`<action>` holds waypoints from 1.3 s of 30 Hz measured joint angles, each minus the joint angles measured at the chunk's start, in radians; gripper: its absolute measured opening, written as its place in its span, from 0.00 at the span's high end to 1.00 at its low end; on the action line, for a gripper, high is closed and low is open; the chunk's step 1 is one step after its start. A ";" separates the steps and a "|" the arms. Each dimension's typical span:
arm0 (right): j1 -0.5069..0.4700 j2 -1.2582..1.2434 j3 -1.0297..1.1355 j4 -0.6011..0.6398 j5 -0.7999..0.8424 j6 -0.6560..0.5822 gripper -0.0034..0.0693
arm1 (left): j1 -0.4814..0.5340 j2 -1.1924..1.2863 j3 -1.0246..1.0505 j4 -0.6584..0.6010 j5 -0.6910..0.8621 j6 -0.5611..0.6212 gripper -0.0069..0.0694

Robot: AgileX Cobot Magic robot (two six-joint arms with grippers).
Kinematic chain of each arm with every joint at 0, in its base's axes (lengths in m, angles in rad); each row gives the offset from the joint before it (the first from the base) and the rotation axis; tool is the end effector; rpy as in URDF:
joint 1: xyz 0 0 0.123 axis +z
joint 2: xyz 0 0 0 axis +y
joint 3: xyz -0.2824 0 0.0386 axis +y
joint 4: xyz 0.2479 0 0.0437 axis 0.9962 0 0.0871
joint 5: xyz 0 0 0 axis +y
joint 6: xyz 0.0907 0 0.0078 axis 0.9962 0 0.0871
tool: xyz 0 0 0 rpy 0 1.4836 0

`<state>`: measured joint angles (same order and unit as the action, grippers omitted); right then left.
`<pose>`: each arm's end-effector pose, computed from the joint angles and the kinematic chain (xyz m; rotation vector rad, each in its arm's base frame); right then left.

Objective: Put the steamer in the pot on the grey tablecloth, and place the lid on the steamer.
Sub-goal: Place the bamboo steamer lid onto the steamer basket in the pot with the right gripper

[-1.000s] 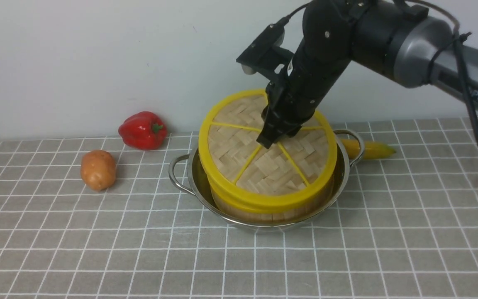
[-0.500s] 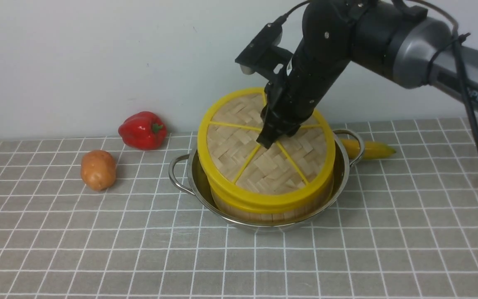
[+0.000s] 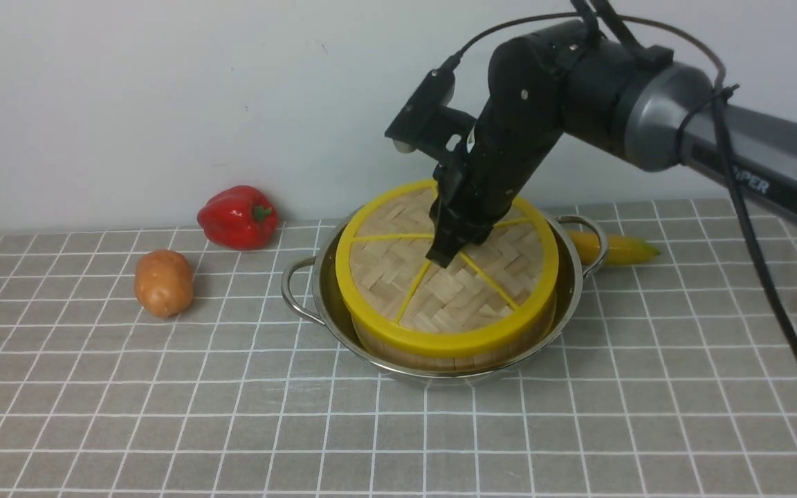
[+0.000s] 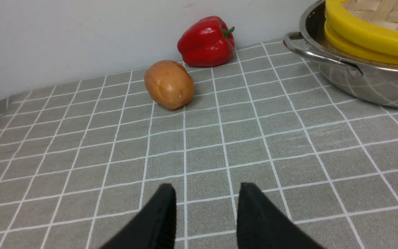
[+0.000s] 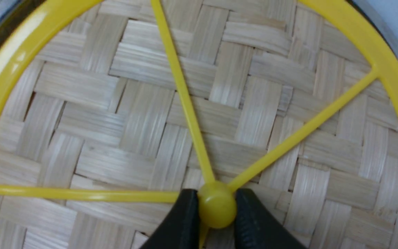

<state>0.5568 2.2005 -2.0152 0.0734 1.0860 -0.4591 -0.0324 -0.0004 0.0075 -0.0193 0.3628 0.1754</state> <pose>0.4073 0.2605 0.2416 -1.3147 2.4226 0.1250 0.0531 -0.0023 0.1779 0.1804 1.8454 0.0806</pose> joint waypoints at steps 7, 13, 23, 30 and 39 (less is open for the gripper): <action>0.000 0.007 0.000 -0.001 -0.016 -0.046 0.75 | 0.000 0.000 0.000 0.000 0.000 0.000 0.59; 0.000 0.007 0.000 -0.023 -0.037 -0.073 0.75 | 0.000 0.000 0.000 0.000 0.000 0.000 0.59; 0.000 0.007 0.001 -0.035 -0.037 -0.101 0.75 | 0.000 0.000 0.000 0.000 0.000 0.000 0.59; 0.000 0.009 0.001 -0.037 -0.044 -0.156 0.75 | 0.000 0.000 0.000 0.000 0.000 0.000 0.59; 0.000 0.009 0.001 -0.042 -0.043 -0.153 0.75 | 0.000 0.000 0.000 0.000 0.000 0.000 0.59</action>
<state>0.5568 2.2092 -2.0141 0.0310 1.0434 -0.6123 -0.0324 -0.0004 0.0075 -0.0193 0.3628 0.1754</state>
